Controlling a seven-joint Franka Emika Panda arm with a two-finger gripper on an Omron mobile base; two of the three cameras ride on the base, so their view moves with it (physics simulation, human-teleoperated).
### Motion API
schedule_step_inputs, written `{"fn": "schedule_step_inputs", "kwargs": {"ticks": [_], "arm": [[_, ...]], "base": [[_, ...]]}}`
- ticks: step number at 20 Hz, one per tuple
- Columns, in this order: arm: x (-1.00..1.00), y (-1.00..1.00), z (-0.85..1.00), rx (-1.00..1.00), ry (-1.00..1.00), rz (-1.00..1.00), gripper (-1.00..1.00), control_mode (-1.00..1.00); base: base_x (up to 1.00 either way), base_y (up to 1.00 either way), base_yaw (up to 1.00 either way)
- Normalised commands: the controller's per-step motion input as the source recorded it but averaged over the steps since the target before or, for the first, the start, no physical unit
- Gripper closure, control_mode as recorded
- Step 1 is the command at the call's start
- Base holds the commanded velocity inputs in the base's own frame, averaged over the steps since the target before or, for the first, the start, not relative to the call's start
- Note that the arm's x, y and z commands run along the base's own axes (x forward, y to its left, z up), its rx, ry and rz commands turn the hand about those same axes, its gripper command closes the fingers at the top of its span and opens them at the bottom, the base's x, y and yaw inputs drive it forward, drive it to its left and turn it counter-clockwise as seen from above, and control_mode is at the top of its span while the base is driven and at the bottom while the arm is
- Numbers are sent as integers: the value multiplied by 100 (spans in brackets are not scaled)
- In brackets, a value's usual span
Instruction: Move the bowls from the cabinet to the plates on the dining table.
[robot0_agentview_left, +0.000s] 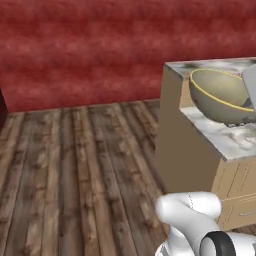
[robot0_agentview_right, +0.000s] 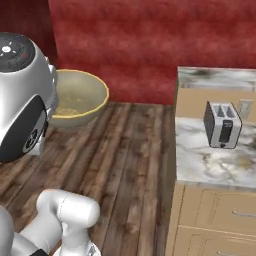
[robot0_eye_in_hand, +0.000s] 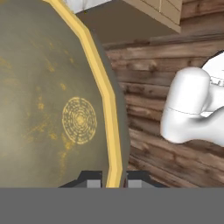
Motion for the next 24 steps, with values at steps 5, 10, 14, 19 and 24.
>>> {"fn": "schedule_step_inputs", "kwargs": {"ticks": [5,10,14,19,24], "arm": [[0,0,0,0,0,0,100,100],[0,0,0,0,0,0,100,100],[0,0,0,0,0,0,100,100],[0,0,0,0,0,0,100,100],[0,0,0,0,0,0,100,100]], "base": [[100,100,1],[100,67,0],[100,43,-4],[100,42,-5],[100,33,-7]]}}
